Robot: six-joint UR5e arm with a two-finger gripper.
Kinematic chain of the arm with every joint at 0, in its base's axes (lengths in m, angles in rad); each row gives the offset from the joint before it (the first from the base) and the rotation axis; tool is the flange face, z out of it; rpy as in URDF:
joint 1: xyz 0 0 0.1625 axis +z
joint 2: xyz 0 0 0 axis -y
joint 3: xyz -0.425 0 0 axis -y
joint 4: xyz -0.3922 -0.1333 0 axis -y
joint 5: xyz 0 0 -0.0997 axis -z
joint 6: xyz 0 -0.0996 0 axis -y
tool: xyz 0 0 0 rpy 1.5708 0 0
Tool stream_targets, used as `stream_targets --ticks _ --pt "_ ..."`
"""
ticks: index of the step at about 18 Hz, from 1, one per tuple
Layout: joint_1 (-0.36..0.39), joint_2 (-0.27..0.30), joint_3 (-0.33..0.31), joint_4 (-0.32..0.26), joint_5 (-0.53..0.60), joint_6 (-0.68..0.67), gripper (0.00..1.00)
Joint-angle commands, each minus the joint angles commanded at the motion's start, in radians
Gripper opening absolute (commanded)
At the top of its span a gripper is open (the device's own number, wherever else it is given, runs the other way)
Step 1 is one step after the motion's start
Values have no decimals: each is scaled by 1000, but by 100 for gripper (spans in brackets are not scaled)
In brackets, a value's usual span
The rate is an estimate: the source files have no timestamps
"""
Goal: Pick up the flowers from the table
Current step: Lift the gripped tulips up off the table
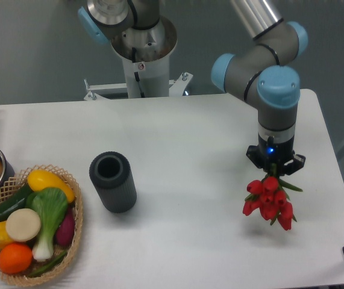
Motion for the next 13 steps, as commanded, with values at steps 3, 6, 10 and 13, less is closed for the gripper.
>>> stream_targets --ticks 3,6,10,13 --pt "3 62 9 -109 -54 15 0" --pt "5 63 41 -123 -48 17 0" --pt "-3 63 176 -374 -28 17 0" --pt "2 66 215 -447 -25 23 0"
